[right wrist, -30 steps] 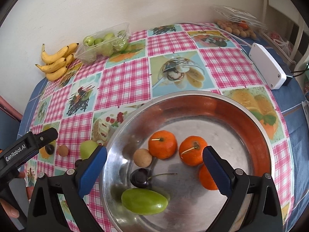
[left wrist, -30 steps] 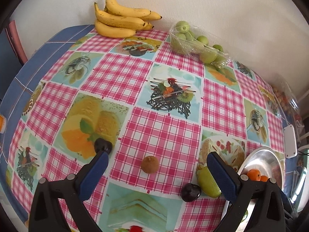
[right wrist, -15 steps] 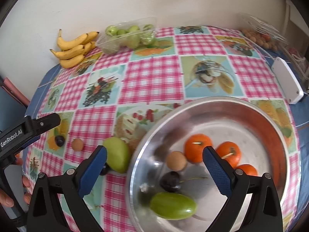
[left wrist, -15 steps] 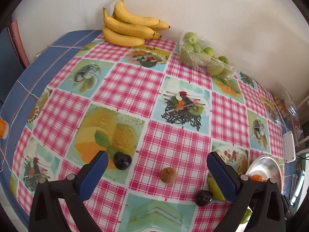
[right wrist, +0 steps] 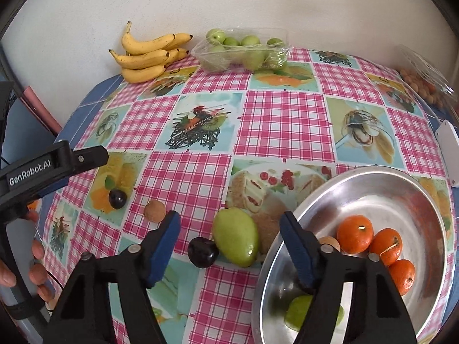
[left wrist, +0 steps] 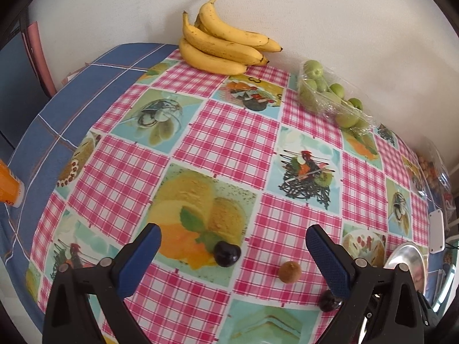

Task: Organize fruits
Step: 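Close the right tool on the green mango while the left tool grasps the black plum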

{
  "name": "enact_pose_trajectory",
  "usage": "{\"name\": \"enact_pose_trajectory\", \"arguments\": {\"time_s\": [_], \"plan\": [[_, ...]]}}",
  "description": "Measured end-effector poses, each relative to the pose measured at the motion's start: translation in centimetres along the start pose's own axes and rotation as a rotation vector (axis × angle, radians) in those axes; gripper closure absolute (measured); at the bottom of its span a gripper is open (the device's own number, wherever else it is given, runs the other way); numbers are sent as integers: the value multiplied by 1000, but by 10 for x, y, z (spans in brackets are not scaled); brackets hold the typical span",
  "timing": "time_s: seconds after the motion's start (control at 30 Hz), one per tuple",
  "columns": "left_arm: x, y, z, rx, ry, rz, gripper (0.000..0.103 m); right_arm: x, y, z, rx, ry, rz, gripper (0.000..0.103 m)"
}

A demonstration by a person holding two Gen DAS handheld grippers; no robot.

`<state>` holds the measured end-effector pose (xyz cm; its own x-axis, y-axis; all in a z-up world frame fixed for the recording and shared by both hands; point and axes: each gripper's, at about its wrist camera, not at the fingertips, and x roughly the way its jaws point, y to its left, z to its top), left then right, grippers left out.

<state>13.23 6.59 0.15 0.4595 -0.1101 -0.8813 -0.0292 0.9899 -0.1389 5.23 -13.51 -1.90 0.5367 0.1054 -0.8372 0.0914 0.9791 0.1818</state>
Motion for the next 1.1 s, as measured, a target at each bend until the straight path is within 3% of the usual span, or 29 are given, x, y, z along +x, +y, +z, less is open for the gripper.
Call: {"name": "enact_pose_trajectory", "arguments": {"time_s": [0.13,0.23,0.33,0.43,0.63,0.8,0.97,1.1], "plan": [[12,8,0,-13,35,-1,12,8,4,-1,-16,22,-12,47],[21,10,-2,-19,61,-9,16,13,5,-1,-17,33,-23,47],[29,11,-3,-28,86,-17,28,18,4,-1,-18,47,-38,54],[36,13,-5,-33,108,-20,31,23,3,-1,-17,58,-52,56],[45,15,-7,-45,134,-27,51,26,4,-1,-30,60,-65,58],[50,13,-10,-43,153,-39,59,29,8,-1,-48,65,-78,58],[54,11,-11,-28,167,-40,73,30,10,-2,-65,68,-93,58],[52,9,-11,-12,166,-49,75,30,11,-2,-75,69,-103,61]]}}
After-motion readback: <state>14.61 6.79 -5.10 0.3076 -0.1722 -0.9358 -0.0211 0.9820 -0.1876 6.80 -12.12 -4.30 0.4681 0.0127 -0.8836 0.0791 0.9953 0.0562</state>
